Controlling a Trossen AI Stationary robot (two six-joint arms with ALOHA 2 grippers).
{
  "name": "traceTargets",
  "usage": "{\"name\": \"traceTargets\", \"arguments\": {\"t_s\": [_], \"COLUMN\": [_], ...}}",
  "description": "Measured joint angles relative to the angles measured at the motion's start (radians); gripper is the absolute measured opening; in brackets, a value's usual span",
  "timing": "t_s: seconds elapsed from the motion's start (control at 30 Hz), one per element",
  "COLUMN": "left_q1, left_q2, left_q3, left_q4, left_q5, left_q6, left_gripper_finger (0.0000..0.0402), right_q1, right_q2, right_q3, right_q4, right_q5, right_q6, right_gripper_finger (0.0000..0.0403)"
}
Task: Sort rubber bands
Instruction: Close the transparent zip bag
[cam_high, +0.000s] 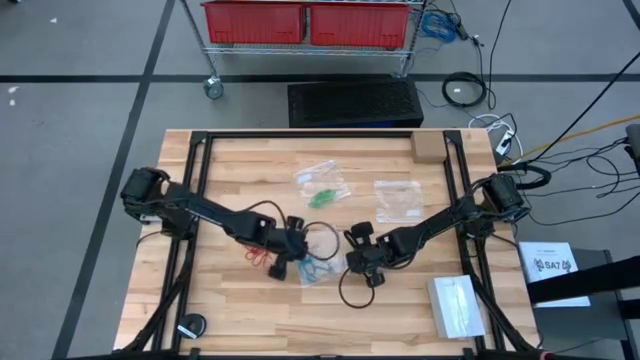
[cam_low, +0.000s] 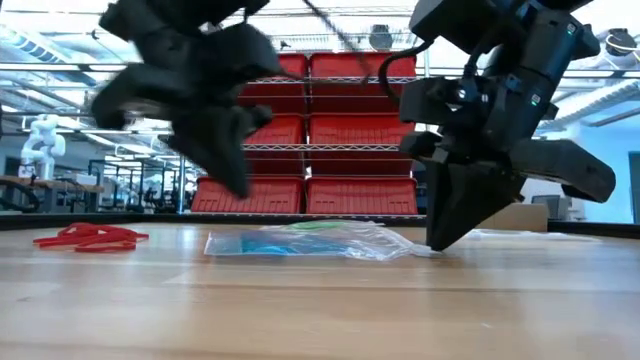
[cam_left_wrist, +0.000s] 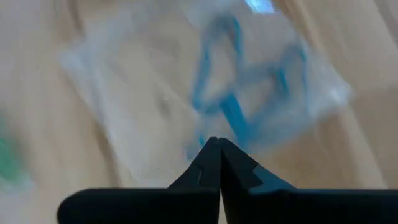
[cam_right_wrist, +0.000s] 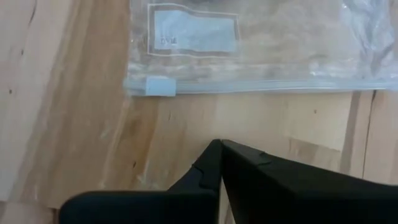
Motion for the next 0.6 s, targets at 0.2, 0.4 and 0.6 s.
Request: {"name": "traceTargets", "arguments": {"t_s": [0.2, 0.4, 0.6], "left_q1": [-0.026, -0.006, 0.07], "left_q2": [0.045, 0.102, 0.122], "left_q3": [0.0, 0.001, -0.001], "left_q4": [-0.169, -0.121, 0.08], "left_q5": [-0.009, -0.082, -0.153], "left_q6": [-0.155, -0.158, -0.064], "left_gripper_finger": [0.0, 0.0, 0.0], "right_q1": [0.0, 0.002, 0.021], "right_q2": [0.0, -0.002, -0.03], "right_q3": [0.0, -0.001, -0.004], "right_q4": [-0.001, -0.008, -0.029], "right_q5": [-0.009, -0.018, -0.079], "right_q6": [0.001, 0.037, 0.084], "right_gripper_finger": [0.0001, 0.0, 0.0]}}
